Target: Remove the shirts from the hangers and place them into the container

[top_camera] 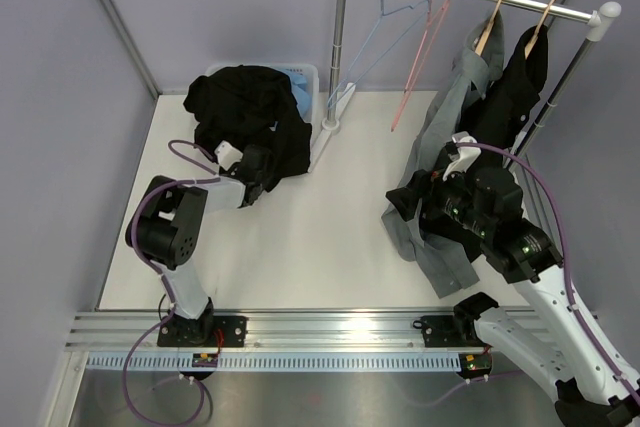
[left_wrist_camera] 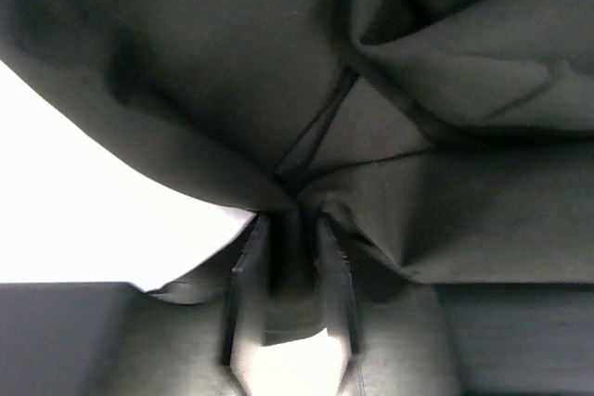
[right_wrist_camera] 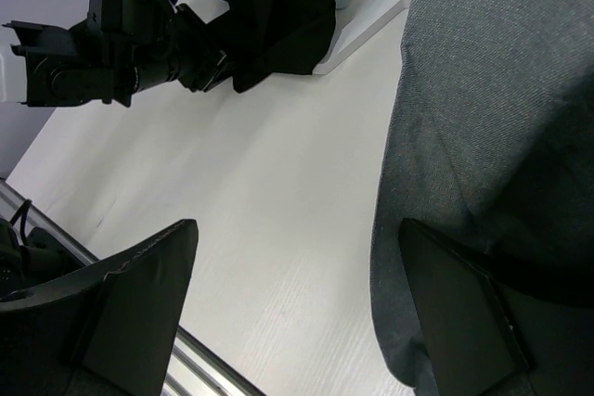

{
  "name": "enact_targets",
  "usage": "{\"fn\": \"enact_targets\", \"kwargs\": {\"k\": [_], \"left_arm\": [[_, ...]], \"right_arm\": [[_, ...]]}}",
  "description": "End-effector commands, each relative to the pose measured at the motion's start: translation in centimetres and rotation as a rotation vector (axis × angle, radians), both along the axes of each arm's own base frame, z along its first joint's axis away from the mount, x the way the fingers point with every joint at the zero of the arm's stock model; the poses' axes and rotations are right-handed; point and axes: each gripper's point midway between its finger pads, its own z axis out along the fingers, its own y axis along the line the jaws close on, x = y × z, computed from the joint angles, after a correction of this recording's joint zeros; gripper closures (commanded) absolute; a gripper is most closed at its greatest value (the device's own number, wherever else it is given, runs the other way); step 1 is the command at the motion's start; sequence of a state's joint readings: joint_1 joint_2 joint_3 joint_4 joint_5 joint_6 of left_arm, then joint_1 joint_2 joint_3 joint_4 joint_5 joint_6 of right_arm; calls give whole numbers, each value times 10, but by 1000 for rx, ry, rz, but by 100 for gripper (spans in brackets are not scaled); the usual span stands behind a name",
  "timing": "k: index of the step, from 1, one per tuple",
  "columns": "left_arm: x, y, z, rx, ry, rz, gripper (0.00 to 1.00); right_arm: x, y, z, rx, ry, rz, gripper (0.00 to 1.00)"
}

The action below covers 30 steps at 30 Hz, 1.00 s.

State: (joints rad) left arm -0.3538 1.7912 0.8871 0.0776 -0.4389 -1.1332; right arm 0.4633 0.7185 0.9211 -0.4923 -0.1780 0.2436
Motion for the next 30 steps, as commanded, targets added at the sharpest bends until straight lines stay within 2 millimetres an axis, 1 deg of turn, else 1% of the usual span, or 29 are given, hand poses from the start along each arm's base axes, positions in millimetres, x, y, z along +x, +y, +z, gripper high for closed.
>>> {"fn": "enact_targets", "kwargs": {"k": [1, 3, 4, 6, 8, 9, 10, 11, 12, 13, 14, 15, 16, 17, 18, 19, 20, 21, 23, 24, 25, 26, 27, 28, 29, 30], "left_arm": [[9, 7, 2, 21, -4, 21, 86], [12, 8, 6, 38, -8, 3, 96], [15, 9, 10, 45, -15, -2, 100], [19, 15, 21, 79, -31, -18, 100], [24, 19, 36, 102, -61, -29, 100], [26, 23, 54, 125, -91, -43, 100], [26, 26, 65, 148, -108, -45, 100], [30, 27, 81, 166, -137, -52, 100], [30, 30, 101, 201, -165, -69, 100], [32, 33, 116, 224, -191, -66, 100], [41, 37, 143, 254, -242, -50, 100], [45, 40, 161, 314, -263, -75, 100], [49, 45, 180, 349, -286, -64, 100], [61, 45, 214, 401, -337, -80, 100], [67, 46, 231, 429, -361, -81, 100], [76, 45, 240, 455, -369, -90, 100], [83, 43, 254, 475, -390, -100, 100], [98, 40, 276, 508, -427, -116, 100], [113, 38, 293, 544, -453, -124, 100], [122, 38, 321, 579, -504, -120, 100], [130, 37, 328, 599, -517, -119, 100], [142, 35, 318, 623, -501, -127, 100], [150, 35, 323, 651, -513, -135, 100], [159, 34, 338, 649, -551, -126, 100], [167, 30, 338, 650, -565, -144, 100], [181, 29, 318, 666, -540, -162, 100]], "right_arm": [[1, 4, 7, 20, -22, 17, 1], [1, 3, 6, 16, -19, 16, 0], [2, 3, 5, 14, -15, 14, 0], [2, 4, 5, 13, -14, 14, 1], [2, 3, 5, 13, -15, 13, 1], [2, 3, 5, 13, -15, 13, 0], [2, 3, 5, 13, -15, 13, 1], [2, 3, 5, 12, -14, 12, 1], [2, 3, 5, 14, -15, 11, 1], [3, 3, 5, 13, -13, 11, 0], [2, 4, 5, 14, -13, 15, 1], [2, 4, 5, 16, -12, 17, 0], [1, 4, 5, 15, -11, 20, 0], [0, 5, 5, 18, -11, 22, 1], [-1, 4, 5, 20, -13, 24, 1], [-1, 5, 6, 23, -14, 25, 0], [-1, 5, 6, 25, -17, 25, 1], [-1, 4, 6, 23, -18, 22, 1], [-1, 4, 6, 21, -17, 19, 1], [0, 4, 5, 19, -13, 19, 1], [0, 4, 4, 18, -10, 19, 1], [0, 4, 3, 14, -7, 18, 1], [1, 4, 2, 12, -5, 20, 0], [1, 4, 2, 11, -4, 20, 1], [2, 5, 1, 9, 0, 18, 0], [3, 5, -1, 6, 7, 17, 1]]}}
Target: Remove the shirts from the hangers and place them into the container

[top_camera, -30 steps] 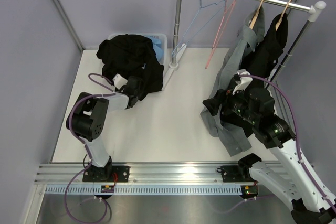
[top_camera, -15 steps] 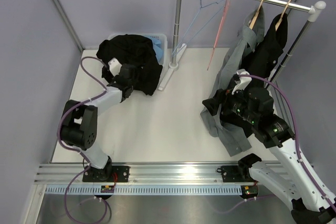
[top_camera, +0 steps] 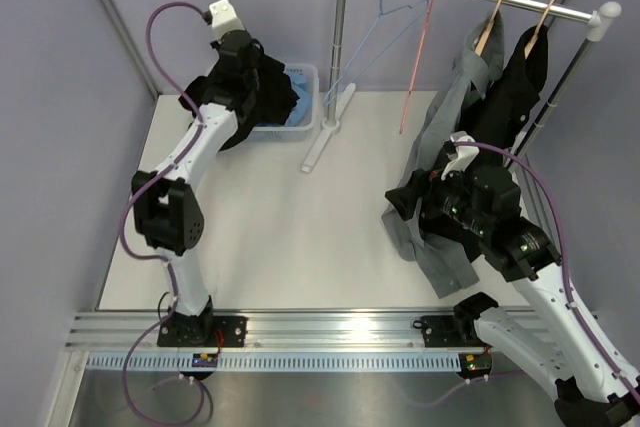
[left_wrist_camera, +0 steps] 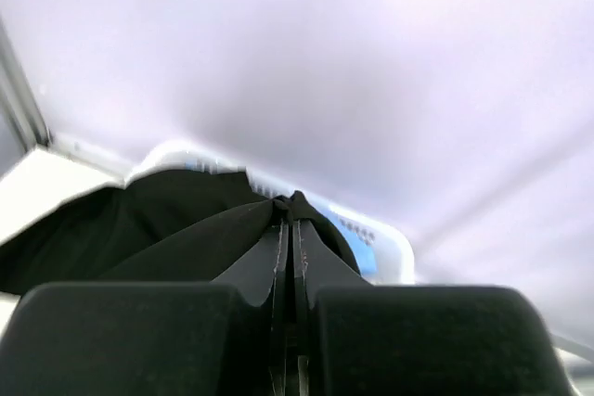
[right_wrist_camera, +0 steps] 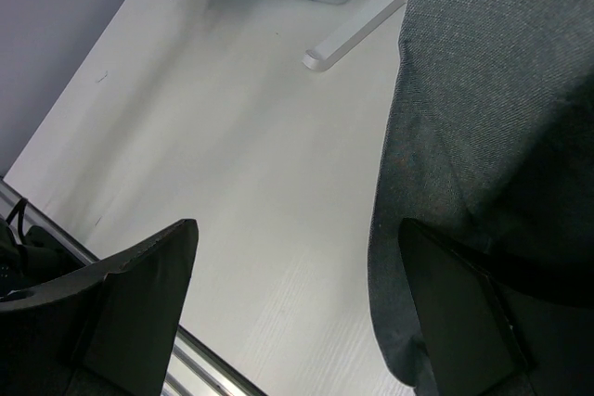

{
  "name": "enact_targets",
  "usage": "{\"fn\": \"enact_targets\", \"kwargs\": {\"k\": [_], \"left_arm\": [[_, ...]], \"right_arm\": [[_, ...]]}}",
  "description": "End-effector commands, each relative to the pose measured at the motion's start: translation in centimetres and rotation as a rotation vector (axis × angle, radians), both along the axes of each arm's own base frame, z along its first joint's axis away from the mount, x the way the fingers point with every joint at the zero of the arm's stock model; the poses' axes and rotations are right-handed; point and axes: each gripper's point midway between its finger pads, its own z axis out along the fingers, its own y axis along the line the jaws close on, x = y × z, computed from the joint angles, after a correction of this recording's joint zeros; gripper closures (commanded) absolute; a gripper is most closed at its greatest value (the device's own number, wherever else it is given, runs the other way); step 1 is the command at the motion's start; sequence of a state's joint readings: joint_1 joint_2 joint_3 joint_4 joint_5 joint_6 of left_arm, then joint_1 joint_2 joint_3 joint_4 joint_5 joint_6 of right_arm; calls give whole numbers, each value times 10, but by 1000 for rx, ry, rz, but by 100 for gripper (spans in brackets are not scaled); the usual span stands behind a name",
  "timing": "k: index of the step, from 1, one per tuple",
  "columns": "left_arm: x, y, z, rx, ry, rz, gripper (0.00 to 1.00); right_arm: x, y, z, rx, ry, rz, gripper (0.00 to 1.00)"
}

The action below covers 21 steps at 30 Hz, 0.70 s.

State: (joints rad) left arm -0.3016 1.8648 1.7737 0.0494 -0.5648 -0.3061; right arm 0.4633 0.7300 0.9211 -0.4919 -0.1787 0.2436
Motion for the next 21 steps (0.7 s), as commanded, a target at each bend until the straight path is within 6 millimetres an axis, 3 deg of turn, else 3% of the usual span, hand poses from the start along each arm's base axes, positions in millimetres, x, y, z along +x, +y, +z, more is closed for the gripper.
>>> {"fn": "enact_targets", "kwargs": {"k": [1, 2, 3, 5, 6, 10, 13, 14, 17, 19, 21], "left_arm": [[37, 5, -7, 105, -24, 6, 100], [45, 4, -13, 108, -18, 4, 100], [58, 3, -50, 117, 59, 1, 100], [71, -4, -65, 95, 93, -22, 100], [79, -8, -98, 102, 153, -35, 100], [77, -24, -174, 44, 299, -102, 100], [75, -40, -212, 7, 394, -177, 99], [75, -47, -240, -6, 453, -205, 96], [72, -59, -267, -56, 556, -267, 81], [69, -56, -266, -84, 565, -270, 70], [68, -52, -234, -74, 518, -265, 56]], "right_arm": [[2, 4, 1, 7, -2, 15, 1], [2, 3, 0, 4, 1, 14, 0], [3, 3, -1, 3, 5, 11, 1], [5, 3, -3, -3, 10, 5, 1], [6, 4, -5, -7, 17, 5, 1], [9, 5, -7, -13, 26, 6, 0], [9, 5, -8, -12, 29, 7, 1], [9, 6, -9, -13, 31, 8, 0], [9, 6, -8, -13, 31, 8, 1], [9, 5, -8, -14, 29, 7, 1], [7, 5, -6, -9, 23, 7, 1]]}}
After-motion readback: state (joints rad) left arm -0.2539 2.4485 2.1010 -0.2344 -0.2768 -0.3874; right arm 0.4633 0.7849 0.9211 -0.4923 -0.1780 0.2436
